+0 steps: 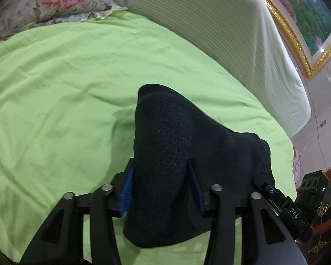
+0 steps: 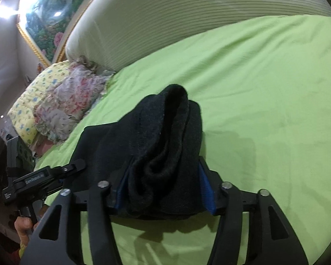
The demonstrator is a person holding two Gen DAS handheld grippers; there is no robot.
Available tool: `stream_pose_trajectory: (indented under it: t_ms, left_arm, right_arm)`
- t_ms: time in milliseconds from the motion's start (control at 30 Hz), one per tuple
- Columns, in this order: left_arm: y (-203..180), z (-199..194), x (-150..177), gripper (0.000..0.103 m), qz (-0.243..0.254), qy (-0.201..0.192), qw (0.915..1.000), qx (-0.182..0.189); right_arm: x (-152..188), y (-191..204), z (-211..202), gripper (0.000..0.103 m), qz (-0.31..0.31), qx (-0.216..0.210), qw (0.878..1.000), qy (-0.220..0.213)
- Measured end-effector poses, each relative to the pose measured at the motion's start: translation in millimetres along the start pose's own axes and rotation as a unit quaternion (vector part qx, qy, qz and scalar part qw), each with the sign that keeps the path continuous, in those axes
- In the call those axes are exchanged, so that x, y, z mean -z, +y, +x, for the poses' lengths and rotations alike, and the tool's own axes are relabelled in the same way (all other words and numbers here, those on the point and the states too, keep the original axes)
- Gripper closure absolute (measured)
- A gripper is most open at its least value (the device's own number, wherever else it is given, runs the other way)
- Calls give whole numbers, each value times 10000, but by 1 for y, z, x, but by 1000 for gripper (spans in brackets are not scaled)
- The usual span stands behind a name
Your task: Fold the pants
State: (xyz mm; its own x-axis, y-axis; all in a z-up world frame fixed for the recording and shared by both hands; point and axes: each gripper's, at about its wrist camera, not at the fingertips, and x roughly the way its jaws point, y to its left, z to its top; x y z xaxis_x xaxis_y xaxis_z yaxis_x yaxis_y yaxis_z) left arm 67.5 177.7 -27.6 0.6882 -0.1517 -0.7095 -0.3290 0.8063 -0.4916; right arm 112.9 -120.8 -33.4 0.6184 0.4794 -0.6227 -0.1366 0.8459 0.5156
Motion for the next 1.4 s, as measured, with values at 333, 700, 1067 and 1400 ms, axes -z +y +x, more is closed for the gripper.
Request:
stream_pose_trajectory:
  t_ms: [333,700,1067,1400]
  left_arm:
    - [-3,-10,21,41,103,-96,9998,-160]
    - [-6,-31,33,32,231,-327,9991,-171]
    - [-15,-53,59,25,605,-501,9961,-415]
    - [-27,-69,81,20,1119,-640,9884,-804]
  right_arm:
    - [14,-14,-11,28,-84,188,9995,-250]
    - [24,-25,-28,22,60,149,9982,-579]
    - [45,9,-47,20,-793,284,9923,-908]
    - [63,35,-54,10,-1422,395,9839,-1006]
